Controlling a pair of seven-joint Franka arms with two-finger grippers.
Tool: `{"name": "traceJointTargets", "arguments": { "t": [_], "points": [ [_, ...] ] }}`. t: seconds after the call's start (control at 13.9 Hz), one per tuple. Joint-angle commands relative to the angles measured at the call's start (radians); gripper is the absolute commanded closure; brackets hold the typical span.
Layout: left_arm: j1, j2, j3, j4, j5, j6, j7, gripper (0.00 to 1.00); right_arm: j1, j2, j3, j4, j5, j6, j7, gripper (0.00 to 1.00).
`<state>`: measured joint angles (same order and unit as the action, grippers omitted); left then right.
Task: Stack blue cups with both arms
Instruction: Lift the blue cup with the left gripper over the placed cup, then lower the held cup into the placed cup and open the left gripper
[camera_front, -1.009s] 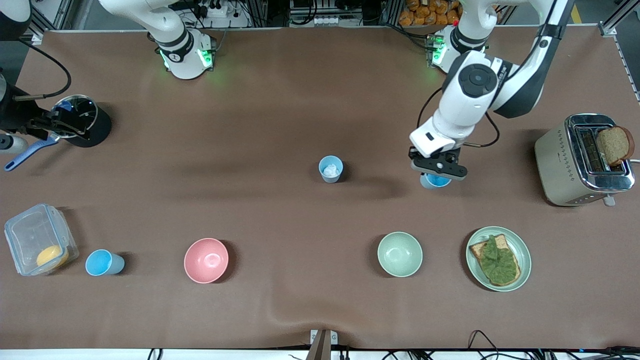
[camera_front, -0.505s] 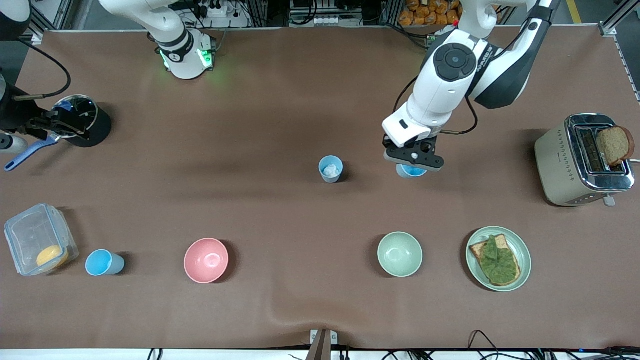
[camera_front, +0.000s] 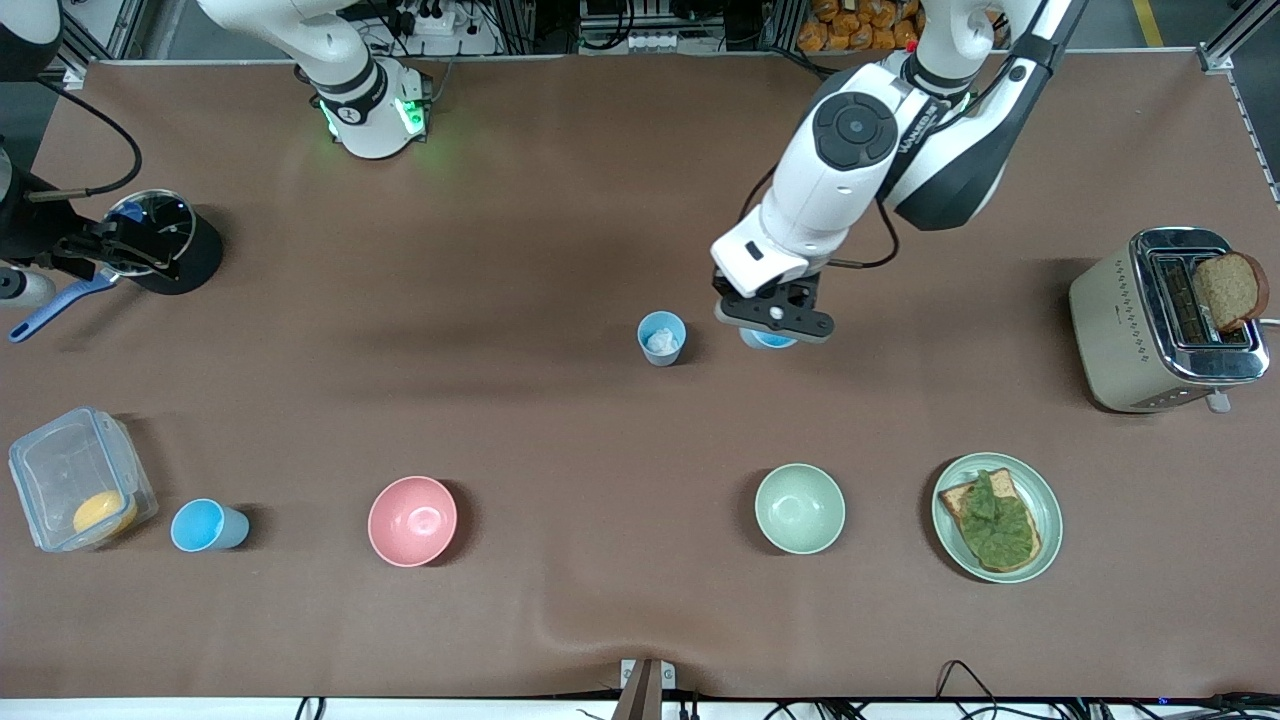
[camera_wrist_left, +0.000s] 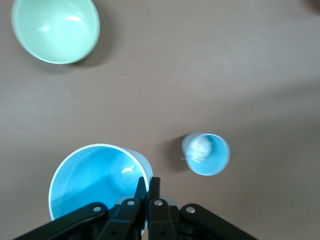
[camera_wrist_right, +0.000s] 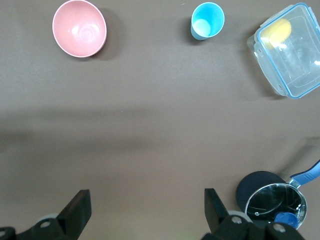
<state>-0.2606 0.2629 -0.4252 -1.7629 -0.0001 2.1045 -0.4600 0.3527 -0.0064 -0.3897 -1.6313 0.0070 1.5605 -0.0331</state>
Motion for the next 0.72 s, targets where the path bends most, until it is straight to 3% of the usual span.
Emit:
{"name": "traceJointTargets", "arguments": {
  "t": [0.0, 0.65],
  "points": [
    [-0.065, 0.061, 0.029, 0.088, -0.023, -0.034, -0.075, 1.00, -0.003, -0.009, 0.006, 0.004, -0.013, -0.005, -0.011, 0.00],
    [-0.342, 0.206, 0.218, 0.241, -0.009, -0.020, -0.161, 1.00, -0.006, -0.010, 0.005, 0.001, -0.013, -0.005, -0.011, 0.00]
  ]
}}
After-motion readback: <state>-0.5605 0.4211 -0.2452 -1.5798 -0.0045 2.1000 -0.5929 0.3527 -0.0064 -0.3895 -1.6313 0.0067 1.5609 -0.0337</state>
